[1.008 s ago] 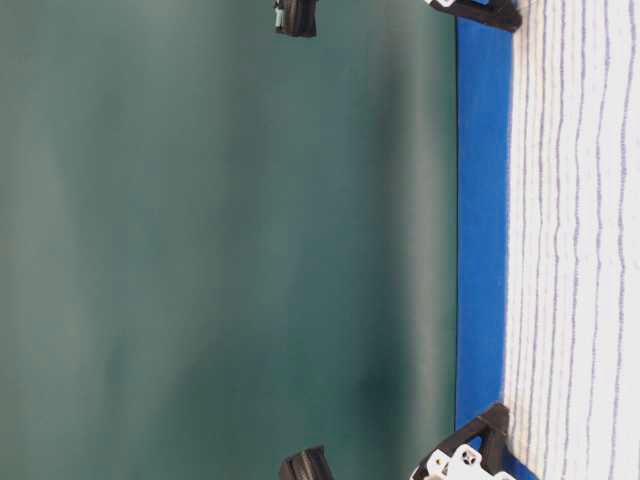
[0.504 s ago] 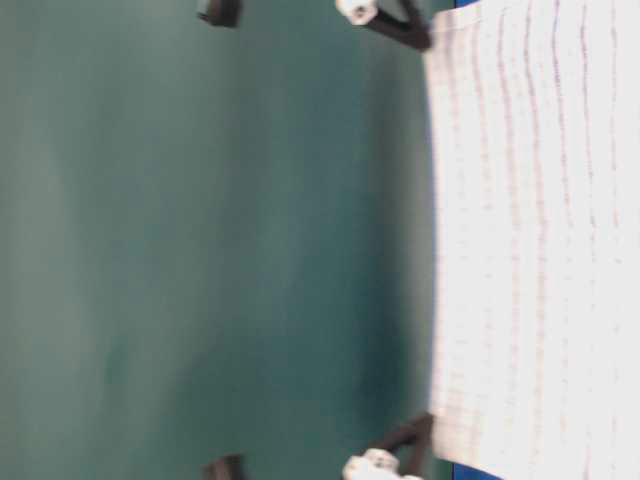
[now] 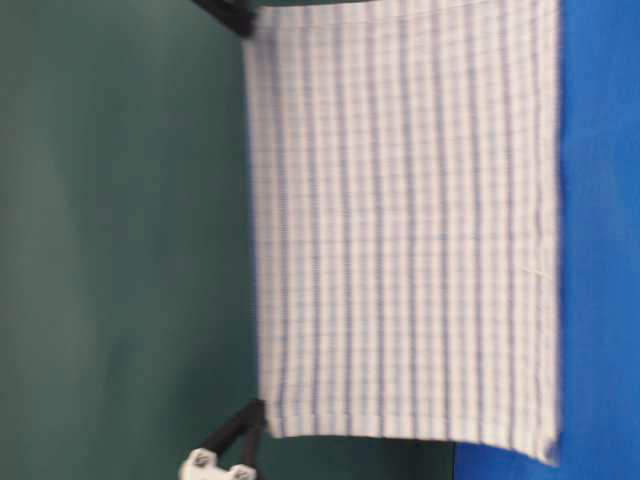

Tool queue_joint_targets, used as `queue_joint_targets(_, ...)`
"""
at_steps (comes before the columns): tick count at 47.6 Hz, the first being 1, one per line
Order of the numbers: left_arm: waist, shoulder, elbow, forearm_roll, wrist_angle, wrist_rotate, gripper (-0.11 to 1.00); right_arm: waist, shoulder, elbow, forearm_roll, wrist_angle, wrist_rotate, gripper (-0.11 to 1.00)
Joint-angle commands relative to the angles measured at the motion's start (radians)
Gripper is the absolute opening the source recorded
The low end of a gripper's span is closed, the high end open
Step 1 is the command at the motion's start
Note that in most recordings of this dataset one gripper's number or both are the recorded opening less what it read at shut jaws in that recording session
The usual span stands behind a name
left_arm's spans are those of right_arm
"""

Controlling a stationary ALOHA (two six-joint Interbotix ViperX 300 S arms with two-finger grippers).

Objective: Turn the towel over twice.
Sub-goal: 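Lift the towel high with both grippers, pulling it away, then lower the towel with both grippers and lay it flat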

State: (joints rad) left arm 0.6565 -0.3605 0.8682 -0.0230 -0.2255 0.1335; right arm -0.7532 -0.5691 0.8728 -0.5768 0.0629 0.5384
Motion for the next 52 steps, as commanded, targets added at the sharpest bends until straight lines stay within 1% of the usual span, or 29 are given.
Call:
queue_joint_targets(1,0.005,-0.051,-0.032,-0.003,0.023,0.006,0.02,-0.009,-0.054,-0.025,-0.006,0.002,-0.002,0.02)
queue_joint_targets(10,0.003,-0.137,-0.067,-0.003,0.092,0.025,0.02,0.002,-0.126,-0.026,-0.008,-0.003,-0.002,0.02)
queue_joint_targets(13,0.002,-0.152,-0.071,-0.003,0.097,0.031,0.02,0.006,-0.14,-0.026,-0.008,-0.005,-0.002,0.02)
queue_joint_targets(21,-0.008,-0.155,-0.069,-0.003,0.106,0.037,0.02,0.026,-0.146,-0.025,-0.008,-0.005,0.0,0.02)
queue_joint_targets(28,-0.034,-0.15,-0.067,-0.003,0.123,0.034,0.02,0.061,-0.146,-0.02,-0.006,0.014,0.02,0.02)
queue_joint_targets(31,-0.054,-0.156,-0.06,-0.003,0.147,0.021,0.02,0.097,-0.146,-0.015,-0.002,0.043,0.025,0.02)
queue_joint_targets(35,-0.084,-0.167,-0.044,-0.003,0.187,-0.002,0.02,0.163,-0.146,-0.003,0.006,0.103,0.038,0.02)
queue_joint_targets(42,-0.176,-0.186,0.002,-0.003,0.27,-0.026,0.02,0.311,-0.141,0.037,0.051,0.235,0.089,0.02)
queue_joint_targets(48,-0.284,-0.176,0.066,-0.005,0.301,-0.095,0.02,0.437,-0.126,0.1,0.08,0.287,0.158,0.02)
queue_joint_targets(52,-0.345,-0.161,0.114,-0.005,0.299,-0.16,0.02,0.528,-0.098,0.15,0.1,0.282,0.23,0.02)
